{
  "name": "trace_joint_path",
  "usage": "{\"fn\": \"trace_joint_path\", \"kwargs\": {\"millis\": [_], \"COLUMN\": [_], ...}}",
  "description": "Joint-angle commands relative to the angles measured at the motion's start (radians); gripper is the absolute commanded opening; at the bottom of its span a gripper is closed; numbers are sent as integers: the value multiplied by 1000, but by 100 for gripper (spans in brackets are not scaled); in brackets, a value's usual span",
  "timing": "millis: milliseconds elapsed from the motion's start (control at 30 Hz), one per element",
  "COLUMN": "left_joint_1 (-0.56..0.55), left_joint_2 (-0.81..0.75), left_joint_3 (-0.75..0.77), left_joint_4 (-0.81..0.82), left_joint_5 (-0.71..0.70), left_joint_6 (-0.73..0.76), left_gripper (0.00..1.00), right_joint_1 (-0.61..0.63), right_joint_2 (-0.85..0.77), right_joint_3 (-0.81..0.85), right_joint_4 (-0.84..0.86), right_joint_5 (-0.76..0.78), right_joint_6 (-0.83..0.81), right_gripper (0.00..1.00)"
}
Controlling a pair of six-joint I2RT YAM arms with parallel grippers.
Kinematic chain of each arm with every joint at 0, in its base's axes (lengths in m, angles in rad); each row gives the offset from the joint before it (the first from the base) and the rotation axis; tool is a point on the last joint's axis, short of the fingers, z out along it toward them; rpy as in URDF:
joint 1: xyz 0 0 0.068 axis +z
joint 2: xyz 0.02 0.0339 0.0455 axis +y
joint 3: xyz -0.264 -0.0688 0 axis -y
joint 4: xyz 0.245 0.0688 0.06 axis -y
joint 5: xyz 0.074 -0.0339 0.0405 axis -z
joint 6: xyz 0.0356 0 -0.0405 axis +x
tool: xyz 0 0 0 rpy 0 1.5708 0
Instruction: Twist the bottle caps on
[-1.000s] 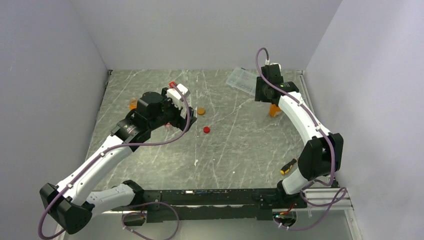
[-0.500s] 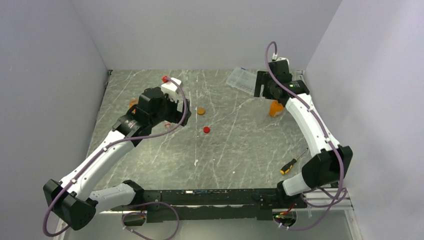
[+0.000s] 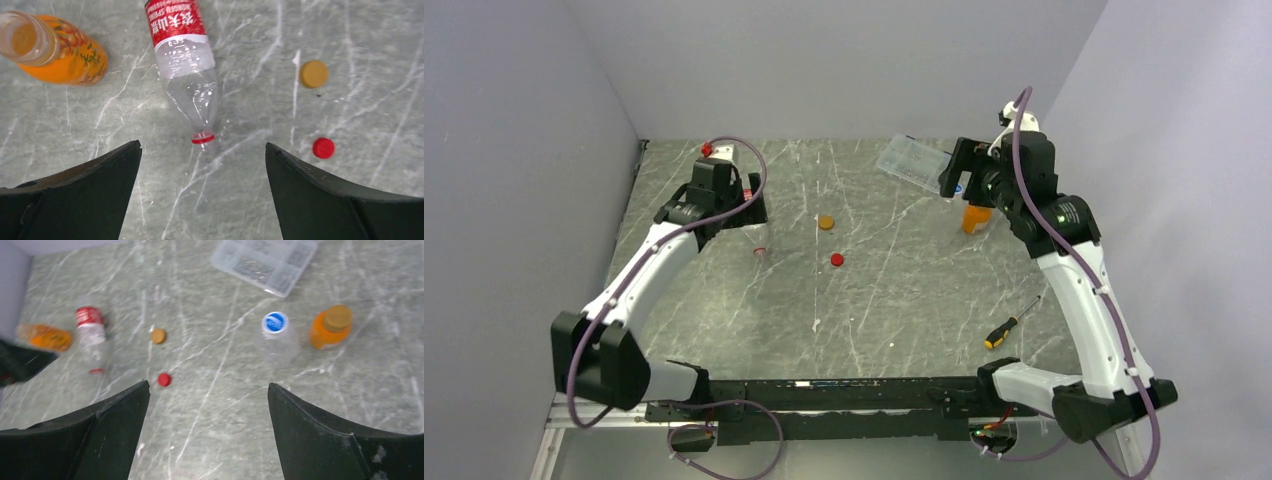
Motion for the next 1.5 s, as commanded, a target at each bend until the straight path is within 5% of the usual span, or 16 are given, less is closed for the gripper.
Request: {"fn": "trace_joint_path", "kwargs": {"millis": [0, 267, 867, 1167, 1467], "left_joint_1": [46, 96, 126, 127, 126], "left_joint_2": [111, 389, 790, 726, 433], "left_joint_3": [2, 184, 441, 364, 218], "left_joint_4": [99, 143, 117, 126, 97], "left_joint_5": [30, 15, -31, 67, 198], "left_joint_6": [-42, -25, -30, -97, -246], "left_gripper": [98, 99, 87, 47, 34], "right_joint_1": [96, 285, 389, 425, 522], "right_joint_2": [-30, -22, -8, 6, 51], "right_joint_3": [-32, -61, -81, -106, -137], "right_joint_4": [27, 58, 65, 116, 212], "right_joint_5": [-54, 7, 56, 54, 95], "right_joint_6": [47, 81, 96, 97, 93], "right_gripper": [89, 89, 89, 89, 89]}}
